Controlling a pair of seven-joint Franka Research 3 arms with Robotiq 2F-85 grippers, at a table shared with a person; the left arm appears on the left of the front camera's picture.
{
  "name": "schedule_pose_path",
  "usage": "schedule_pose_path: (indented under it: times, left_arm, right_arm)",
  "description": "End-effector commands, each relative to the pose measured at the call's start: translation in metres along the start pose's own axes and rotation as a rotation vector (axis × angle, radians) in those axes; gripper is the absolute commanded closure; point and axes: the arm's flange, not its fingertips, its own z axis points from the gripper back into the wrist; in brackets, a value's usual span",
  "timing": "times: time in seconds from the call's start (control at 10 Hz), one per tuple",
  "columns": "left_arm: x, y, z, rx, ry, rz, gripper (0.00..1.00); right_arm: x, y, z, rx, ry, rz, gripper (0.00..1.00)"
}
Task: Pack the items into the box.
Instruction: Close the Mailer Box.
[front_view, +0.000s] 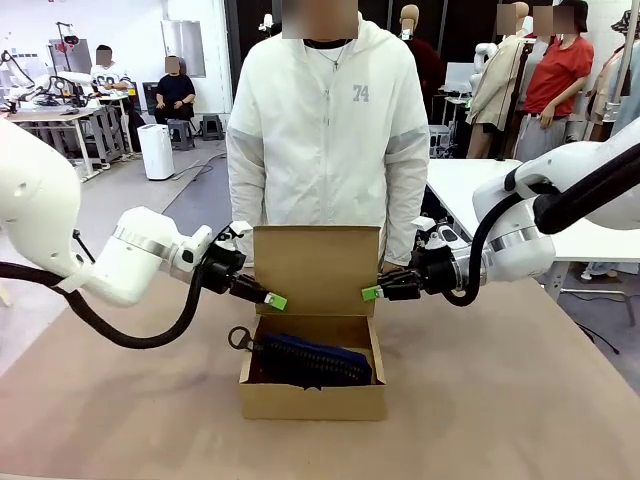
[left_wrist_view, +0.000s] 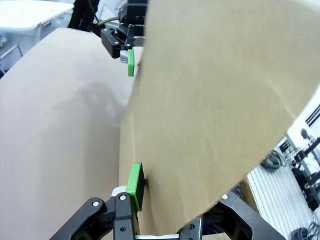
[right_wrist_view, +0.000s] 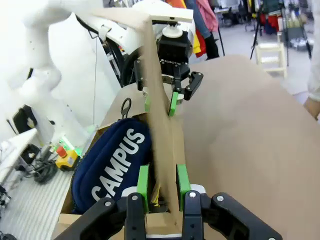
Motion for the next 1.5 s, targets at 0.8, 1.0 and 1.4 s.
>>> schedule_pose_path:
  times: [0.8, 1.0, 1.4]
  left_arm:
    - [-0.026, -0.054, -0.01, 0.069, -0.085, -0.596, 0.6]
    - [-0.028, -0.064, -0.013, 0.07, -0.098, -0.7, 0.6]
    - [-0.038, -0.087, -0.009, 0.139, -0.286, -0.821, 0.6]
  right_arm:
    - [0.003, 0.041, -0.021, -0.018, -0.062, 0.341, 0.69]
    - [0.001, 0.038, -0.02, -0.006, -0.078, 0.342, 0.69]
    - [-0.005, 0.03, -0.022, 0.021, -0.098, 0.324, 0.72]
